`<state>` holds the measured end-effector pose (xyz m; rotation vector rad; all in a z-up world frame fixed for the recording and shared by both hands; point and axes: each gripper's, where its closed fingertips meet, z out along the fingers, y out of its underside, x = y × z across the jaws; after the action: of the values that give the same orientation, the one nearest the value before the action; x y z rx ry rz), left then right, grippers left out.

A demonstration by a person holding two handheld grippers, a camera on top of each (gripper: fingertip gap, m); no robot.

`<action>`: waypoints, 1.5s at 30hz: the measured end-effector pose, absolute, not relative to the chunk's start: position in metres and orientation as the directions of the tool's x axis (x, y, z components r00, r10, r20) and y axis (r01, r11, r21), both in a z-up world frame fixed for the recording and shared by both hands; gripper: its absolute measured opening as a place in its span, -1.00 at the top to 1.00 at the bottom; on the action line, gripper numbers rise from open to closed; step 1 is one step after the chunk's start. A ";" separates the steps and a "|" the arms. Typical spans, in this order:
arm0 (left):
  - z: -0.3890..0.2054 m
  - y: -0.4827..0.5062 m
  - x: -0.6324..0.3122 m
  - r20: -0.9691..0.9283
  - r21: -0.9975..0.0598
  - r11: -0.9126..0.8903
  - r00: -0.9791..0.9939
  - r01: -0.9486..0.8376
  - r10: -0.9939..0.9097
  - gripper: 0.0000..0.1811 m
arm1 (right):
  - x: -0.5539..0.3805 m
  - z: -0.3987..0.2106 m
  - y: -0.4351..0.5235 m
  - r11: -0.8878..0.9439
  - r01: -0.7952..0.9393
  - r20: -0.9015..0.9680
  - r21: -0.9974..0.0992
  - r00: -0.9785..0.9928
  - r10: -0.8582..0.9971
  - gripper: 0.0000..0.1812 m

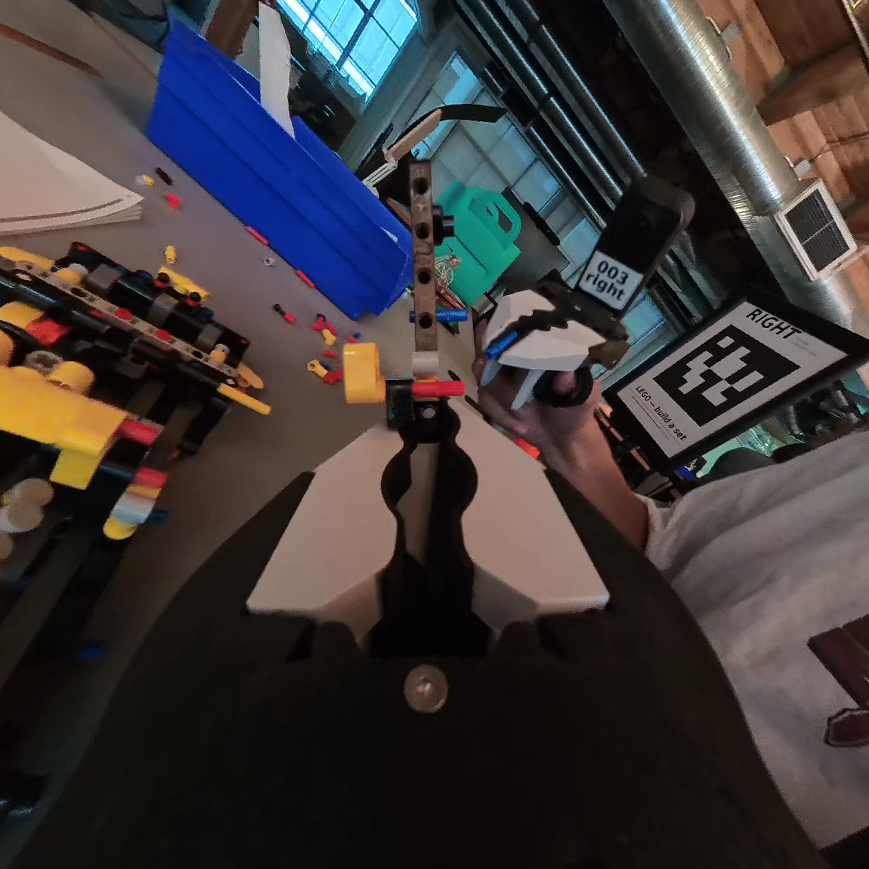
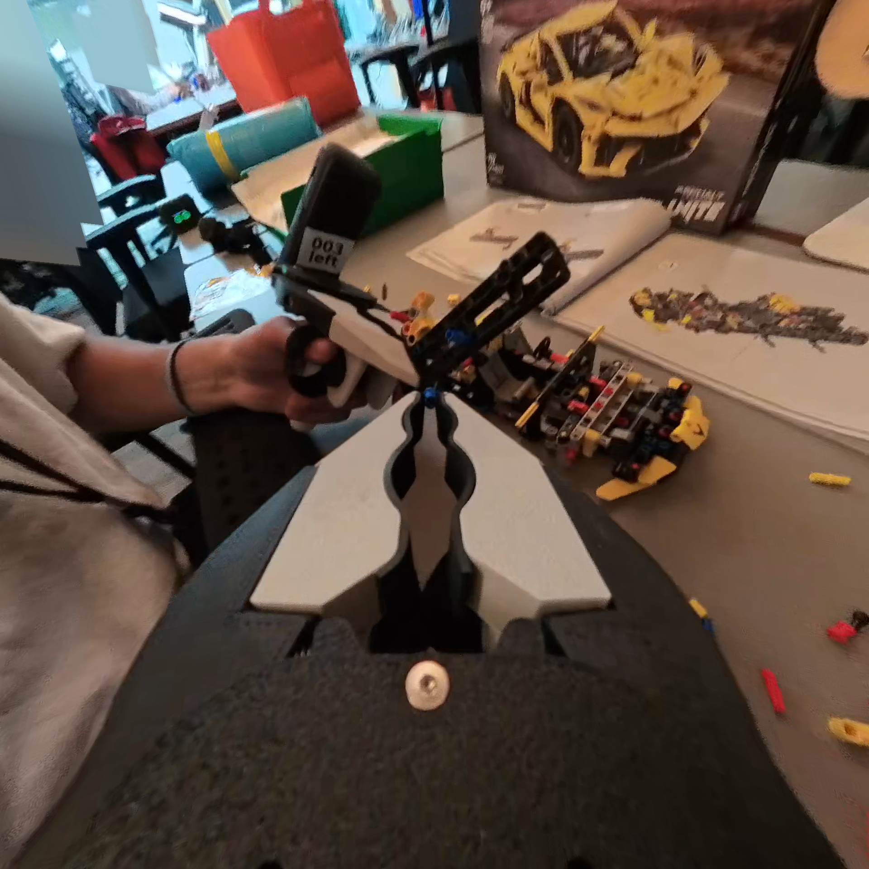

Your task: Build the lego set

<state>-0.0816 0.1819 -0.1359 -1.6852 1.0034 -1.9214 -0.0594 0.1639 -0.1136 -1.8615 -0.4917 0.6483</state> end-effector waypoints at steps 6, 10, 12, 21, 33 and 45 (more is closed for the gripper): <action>-0.136 0.179 -0.082 0.721 -0.692 -0.699 -0.226 -0.180 -0.655 0.92 | -0.087 -0.120 0.180 -0.178 0.089 -0.038 -0.980 0.794 0.606 0.96; -0.135 0.182 -0.083 0.733 -0.678 -0.715 -0.226 -0.168 -0.642 0.92 | -0.091 -0.131 0.187 -0.176 0.151 0.021 -0.973 0.812 0.583 0.96; -0.132 0.184 -0.084 0.747 -0.659 -0.735 -0.242 -0.157 -0.619 0.92 | -0.089 -0.132 0.187 -0.180 0.140 0.010 -0.974 0.816 0.578 0.96; -0.136 0.181 -0.082 0.721 -0.692 -0.701 -0.223 -0.174 -0.656 0.92 | -0.087 -0.139 0.184 -0.211 0.149 -0.002 -0.966 0.815 0.580 0.95; -0.135 0.181 -0.082 0.696 -0.717 -0.677 -0.222 -0.165 -0.683 0.92 | -0.087 -0.152 0.184 -0.288 0.201 -0.008 -0.936 0.807 0.591 0.96; -0.142 0.181 -0.080 0.673 -0.740 -0.645 -0.191 -0.191 -0.715 0.92 | -0.088 -0.167 0.190 -0.313 0.306 0.073 -0.899 0.809 0.583 0.96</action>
<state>-0.0805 0.1807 -0.1417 -1.6982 1.0489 -1.8933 -0.0876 0.1895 -0.1669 -1.9188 -0.6683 0.3219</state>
